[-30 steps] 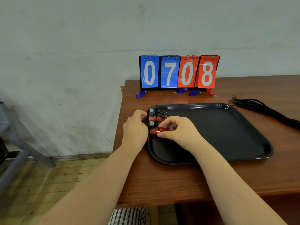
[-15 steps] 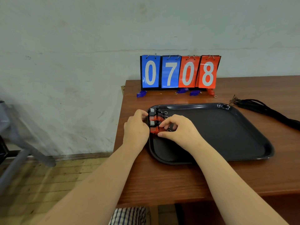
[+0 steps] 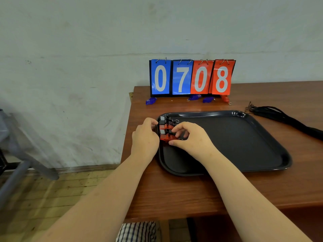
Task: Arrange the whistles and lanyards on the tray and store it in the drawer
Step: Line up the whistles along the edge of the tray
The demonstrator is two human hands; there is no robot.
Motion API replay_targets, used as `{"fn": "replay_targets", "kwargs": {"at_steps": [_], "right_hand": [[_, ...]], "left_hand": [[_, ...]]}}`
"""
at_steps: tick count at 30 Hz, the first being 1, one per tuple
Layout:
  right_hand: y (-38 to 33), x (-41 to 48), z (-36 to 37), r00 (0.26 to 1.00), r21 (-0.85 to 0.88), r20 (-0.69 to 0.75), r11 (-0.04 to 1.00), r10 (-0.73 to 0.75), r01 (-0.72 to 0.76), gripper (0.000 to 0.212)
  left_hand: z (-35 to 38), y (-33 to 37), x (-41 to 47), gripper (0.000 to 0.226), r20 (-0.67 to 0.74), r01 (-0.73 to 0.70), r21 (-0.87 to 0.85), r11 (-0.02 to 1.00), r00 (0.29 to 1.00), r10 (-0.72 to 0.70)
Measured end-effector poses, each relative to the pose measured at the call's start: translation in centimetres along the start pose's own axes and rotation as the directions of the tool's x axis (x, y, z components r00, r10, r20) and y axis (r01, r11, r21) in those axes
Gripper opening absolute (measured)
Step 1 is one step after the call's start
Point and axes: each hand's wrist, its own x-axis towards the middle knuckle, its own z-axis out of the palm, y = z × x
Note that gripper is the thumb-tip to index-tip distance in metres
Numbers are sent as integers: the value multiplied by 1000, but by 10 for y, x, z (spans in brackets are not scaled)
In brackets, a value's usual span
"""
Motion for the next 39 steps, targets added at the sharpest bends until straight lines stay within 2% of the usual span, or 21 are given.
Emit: {"fn": "replay_targets", "kwargs": {"at_steps": [15, 28, 36, 39], "right_hand": [[0, -1, 0, 1000, 19, -6, 1000, 19, -19, 27], [-6, -4, -2, 999, 41, -49, 999, -3, 5, 23], [-8, -6, -3, 985, 133, -167, 991, 41, -19, 18], [-9, -5, -4, 980, 153, -192, 988, 56, -27, 21]], "left_hand": [[1, 1, 1, 49, -17, 5, 25, 1000, 1000, -5], [-2, 3, 0, 52, 3, 43, -33, 999, 999, -43], [-6, 5, -1, 48, -34, 36, -84, 996, 999, -39], [-9, 6, 6, 42, -16, -4, -49, 999, 1000, 3]]}}
